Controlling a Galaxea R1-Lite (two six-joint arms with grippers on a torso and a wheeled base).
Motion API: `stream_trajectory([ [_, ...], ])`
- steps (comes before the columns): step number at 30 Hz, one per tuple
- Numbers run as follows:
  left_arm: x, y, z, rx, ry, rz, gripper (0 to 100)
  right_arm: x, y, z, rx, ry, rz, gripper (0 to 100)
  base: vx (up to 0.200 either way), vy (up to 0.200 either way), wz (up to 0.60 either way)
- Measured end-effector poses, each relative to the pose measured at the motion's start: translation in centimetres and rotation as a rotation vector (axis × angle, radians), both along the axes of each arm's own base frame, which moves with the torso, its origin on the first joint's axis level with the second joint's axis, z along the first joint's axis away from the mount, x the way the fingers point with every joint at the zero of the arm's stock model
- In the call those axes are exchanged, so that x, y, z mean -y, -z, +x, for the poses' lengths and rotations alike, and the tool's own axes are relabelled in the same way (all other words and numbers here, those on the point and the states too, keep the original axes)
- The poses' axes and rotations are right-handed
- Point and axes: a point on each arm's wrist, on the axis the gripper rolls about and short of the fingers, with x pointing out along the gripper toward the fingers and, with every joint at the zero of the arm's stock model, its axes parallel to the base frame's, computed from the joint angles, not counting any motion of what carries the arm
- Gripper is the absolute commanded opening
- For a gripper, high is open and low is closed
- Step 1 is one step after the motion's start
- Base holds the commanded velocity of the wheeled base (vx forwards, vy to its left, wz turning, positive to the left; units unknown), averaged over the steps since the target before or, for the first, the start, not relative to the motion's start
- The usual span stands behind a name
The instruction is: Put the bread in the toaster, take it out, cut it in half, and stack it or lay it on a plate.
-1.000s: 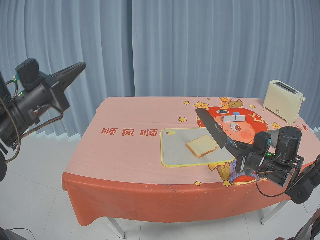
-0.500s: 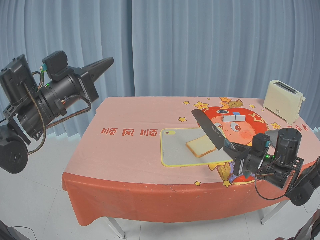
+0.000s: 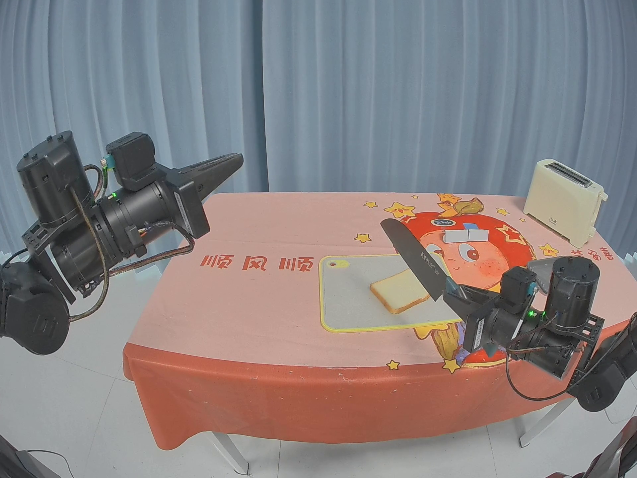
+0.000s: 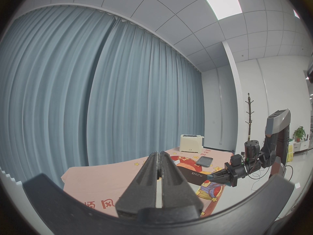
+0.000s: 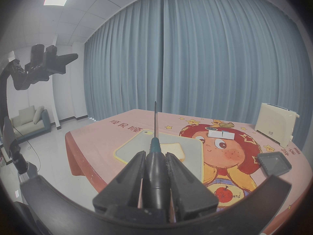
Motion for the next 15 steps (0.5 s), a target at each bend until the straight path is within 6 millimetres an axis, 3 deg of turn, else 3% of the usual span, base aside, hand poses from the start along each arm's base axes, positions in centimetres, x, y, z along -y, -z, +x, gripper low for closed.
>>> stream_trajectory([
  [15,0.9,1.3,1.9,-0.035,0.078,0.023,0,0.0,0.2,0.0,-0.008,0.002,-0.005,0,0.000,0.000,0.00],
])
